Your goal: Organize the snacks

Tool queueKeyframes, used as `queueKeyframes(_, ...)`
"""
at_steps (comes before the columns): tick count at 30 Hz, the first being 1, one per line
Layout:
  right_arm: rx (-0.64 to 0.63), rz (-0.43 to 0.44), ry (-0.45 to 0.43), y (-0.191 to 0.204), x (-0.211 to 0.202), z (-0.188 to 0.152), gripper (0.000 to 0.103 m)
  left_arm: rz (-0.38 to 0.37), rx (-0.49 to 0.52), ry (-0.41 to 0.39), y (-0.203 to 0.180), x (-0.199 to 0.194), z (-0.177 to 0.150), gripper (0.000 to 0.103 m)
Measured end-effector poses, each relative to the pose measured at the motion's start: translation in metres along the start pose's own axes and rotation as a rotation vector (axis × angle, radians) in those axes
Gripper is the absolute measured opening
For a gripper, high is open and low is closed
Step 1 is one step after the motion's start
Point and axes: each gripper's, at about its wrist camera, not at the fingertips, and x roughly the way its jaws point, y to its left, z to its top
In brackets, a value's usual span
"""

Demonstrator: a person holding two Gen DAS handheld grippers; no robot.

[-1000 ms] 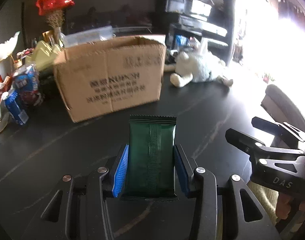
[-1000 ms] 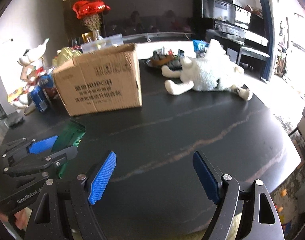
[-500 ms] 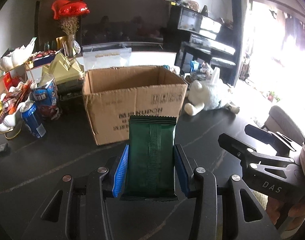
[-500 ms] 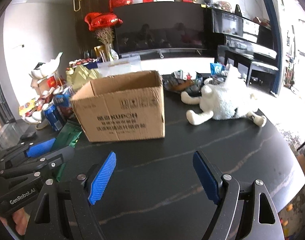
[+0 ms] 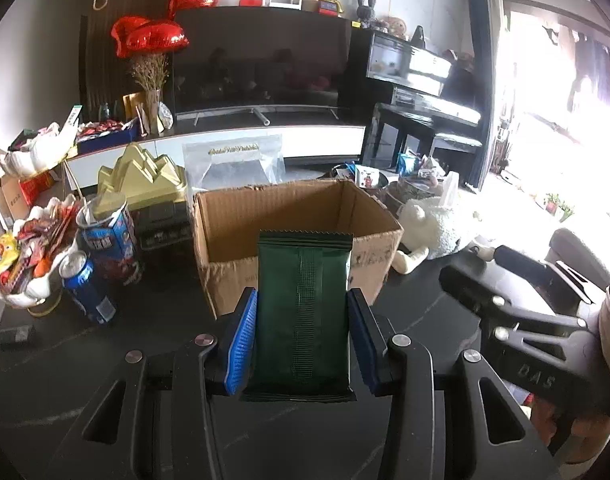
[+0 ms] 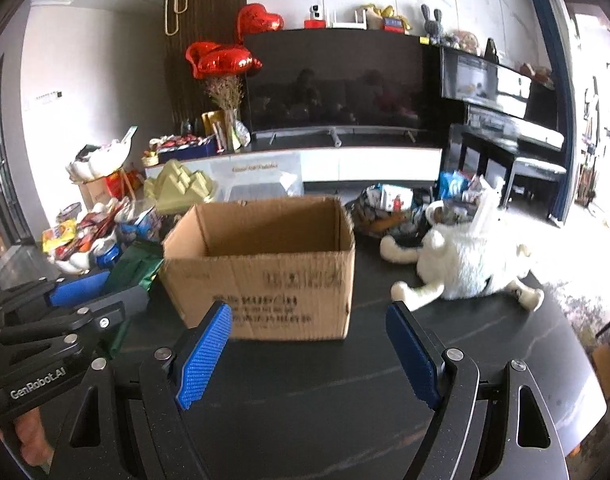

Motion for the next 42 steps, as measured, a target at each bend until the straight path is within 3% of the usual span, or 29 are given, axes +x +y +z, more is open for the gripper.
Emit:
queueKeyframes(17,0.039,-0.001,0.015,-0.009,0.059,0.061,0.08,0.013,-0.016,0.024,0.019,0.056,0.065,0.044)
queueKeyframes(25,0.05,0.0,0.03,-0.012,0.092,0.072,0.08,0.058,-0.015,0.039,0.025,0.091,0.087,0.045)
queueKeyframes(30,0.047,-0.02,0.053,-0.013,0.107,0.072,0.08,0.116,-0.03,0.05,0.03,0.106,0.089,0.06)
queueKeyframes(32,0.047,-0.018,0.057,-0.012,0.109,0.071,0.08,0.137,-0.025,0.047,0.03,0.106,0.088,0.075)
queueKeyframes(42,0.023,-0.018,0.044,-0.008,0.086,0.068,0.08,0.232,-0.017,0.02,0.025,0.063,0.072,0.086)
